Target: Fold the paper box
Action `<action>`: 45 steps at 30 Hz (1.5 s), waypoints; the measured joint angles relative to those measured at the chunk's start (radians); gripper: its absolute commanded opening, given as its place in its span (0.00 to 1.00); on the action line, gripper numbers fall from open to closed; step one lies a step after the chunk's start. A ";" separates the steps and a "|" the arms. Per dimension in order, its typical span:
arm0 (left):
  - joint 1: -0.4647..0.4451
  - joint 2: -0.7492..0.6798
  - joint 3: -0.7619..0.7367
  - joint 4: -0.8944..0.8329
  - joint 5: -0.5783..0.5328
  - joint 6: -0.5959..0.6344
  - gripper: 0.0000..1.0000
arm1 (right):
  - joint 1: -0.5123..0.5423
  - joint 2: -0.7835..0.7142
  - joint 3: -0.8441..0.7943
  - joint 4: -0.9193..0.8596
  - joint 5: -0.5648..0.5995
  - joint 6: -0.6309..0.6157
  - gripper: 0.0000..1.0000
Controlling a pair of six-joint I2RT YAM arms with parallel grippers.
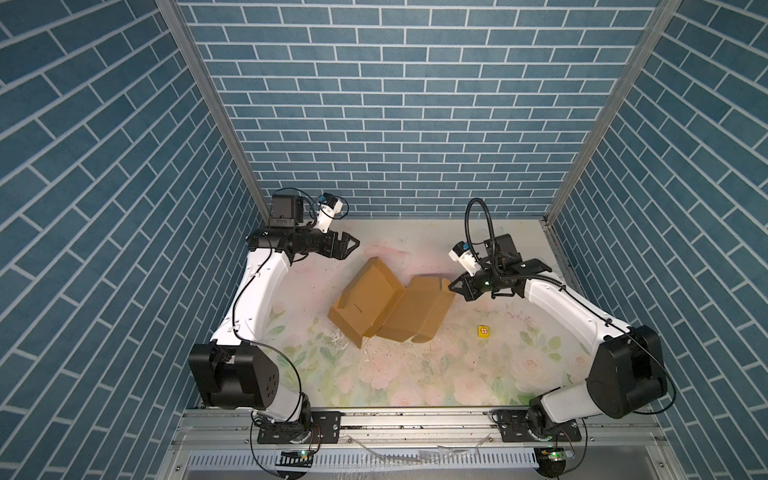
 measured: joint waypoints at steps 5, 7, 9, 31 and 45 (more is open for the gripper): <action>-0.001 0.052 0.053 0.003 0.194 0.098 1.00 | -0.011 0.090 0.253 -0.198 0.042 -0.192 0.00; -0.003 0.088 0.096 0.001 0.253 0.135 0.99 | -0.011 0.129 0.342 -0.267 0.060 -0.271 0.00; -0.007 0.112 0.126 0.004 0.298 0.157 1.00 | -0.012 0.166 0.429 -0.329 0.080 -0.350 0.00; -0.037 0.084 -0.339 0.360 0.061 -0.335 0.94 | -0.020 0.129 0.469 -0.264 0.254 0.179 0.57; -0.114 0.192 -0.323 0.390 -0.080 -0.389 0.93 | -0.016 -0.387 -0.234 -0.066 0.356 0.701 0.59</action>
